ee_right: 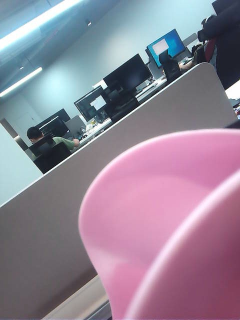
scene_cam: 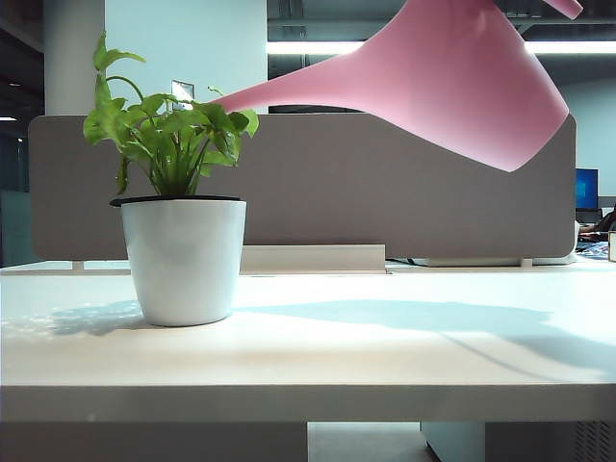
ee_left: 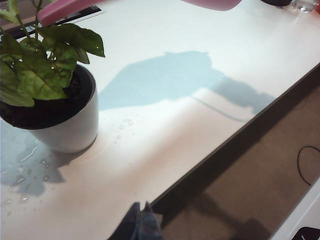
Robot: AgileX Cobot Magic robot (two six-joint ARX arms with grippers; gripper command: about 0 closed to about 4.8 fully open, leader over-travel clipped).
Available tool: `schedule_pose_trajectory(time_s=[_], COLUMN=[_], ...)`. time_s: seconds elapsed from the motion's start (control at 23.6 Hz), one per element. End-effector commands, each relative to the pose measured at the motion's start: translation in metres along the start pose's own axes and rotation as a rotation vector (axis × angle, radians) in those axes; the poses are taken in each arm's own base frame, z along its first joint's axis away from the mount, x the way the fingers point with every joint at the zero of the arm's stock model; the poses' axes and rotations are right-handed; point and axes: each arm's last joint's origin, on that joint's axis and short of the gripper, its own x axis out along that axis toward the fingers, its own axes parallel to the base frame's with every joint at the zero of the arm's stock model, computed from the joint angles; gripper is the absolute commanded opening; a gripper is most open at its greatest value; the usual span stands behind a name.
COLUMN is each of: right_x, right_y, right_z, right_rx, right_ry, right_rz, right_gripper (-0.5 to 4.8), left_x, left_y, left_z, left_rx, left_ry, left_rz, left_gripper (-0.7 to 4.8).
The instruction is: Pick up the watering can from the table, water the potted plant, and put the can back.
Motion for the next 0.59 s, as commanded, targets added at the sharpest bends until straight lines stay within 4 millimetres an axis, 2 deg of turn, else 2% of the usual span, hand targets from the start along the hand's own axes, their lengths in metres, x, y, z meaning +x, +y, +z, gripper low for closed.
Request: schedule_pose_trajectory(time_s=[0.04,0.17,0.34,0.59], right_x=[-0.004,-0.004,-0.005,-0.006], right_y=[-0.013,-0.011,-0.005,-0.002], right_z=[0.009,0.011,0.020,0.023], right_rx=[0.010,0.002,-0.092,-0.090], right_ry=[-0.056,-0.060,-0.086,-0.071], right_rz=[-0.076,-0.073,-0.055,-0.065], right_gripper=[-0.01,-0.01,-0.01,-0.01], left_x=[-0.001,-0.001,-0.001,-0.001], left_y=[0.000,0.000,0.000,0.000], left_z=[0.001,0.001,0.001,0.001], left_rx=[0.003,0.003,0.003,0.003], left_ry=[-0.013,-0.013,-0.013,-0.013], left_rz=[-0.005,-0.004,-0.005,-0.004], left_gripper=[0.03,0.03,0.03,0.03])
